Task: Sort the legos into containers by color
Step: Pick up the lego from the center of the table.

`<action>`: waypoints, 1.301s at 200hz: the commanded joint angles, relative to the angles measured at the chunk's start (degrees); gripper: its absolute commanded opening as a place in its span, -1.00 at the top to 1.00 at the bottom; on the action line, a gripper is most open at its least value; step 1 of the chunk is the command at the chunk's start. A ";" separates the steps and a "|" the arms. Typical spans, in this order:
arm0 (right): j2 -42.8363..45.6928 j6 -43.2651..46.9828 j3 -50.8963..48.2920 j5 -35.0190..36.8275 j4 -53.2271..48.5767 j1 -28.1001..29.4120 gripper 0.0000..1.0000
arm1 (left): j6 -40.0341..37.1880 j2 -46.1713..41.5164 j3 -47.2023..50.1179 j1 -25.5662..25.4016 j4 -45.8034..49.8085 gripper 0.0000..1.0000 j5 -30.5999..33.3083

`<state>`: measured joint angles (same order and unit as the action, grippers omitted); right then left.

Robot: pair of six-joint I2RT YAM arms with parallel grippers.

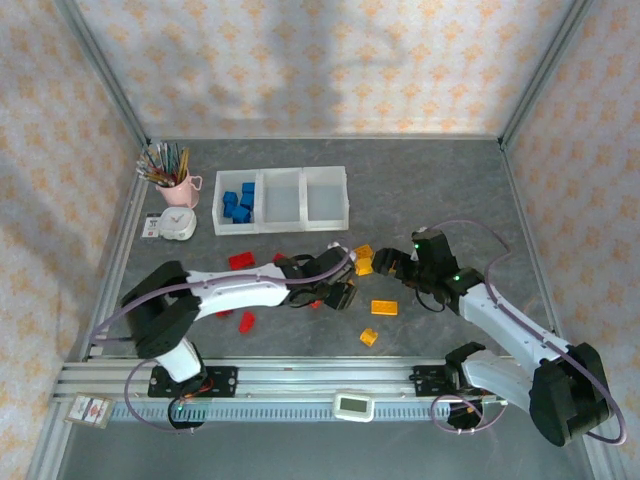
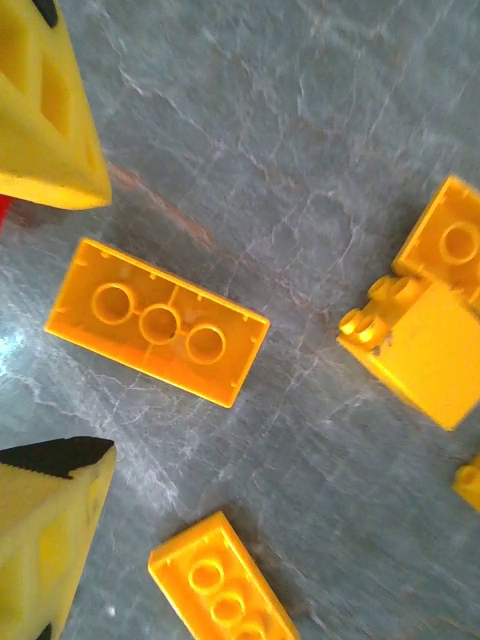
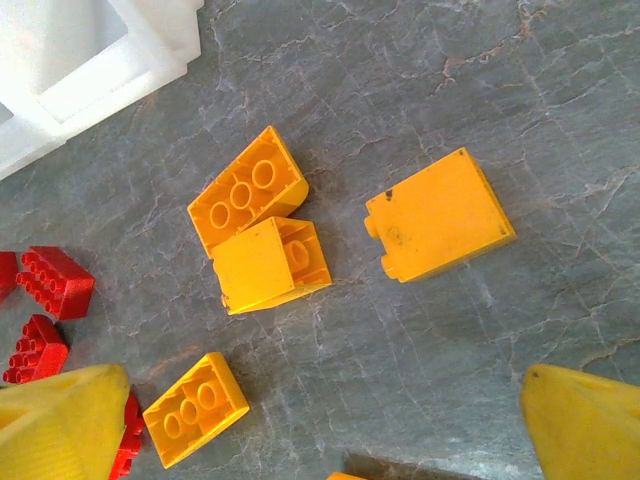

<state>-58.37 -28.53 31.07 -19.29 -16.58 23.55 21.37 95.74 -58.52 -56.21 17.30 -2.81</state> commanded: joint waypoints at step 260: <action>0.72 1.17 0.09 1.37 0.37 -0.96 -1.00 | -5.48 11.89 -6.50 0.60 1.33 0.30 4.21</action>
<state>-57.89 -28.47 30.68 -18.85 -16.62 23.03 16.08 108.01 -64.79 -56.10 16.84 1.48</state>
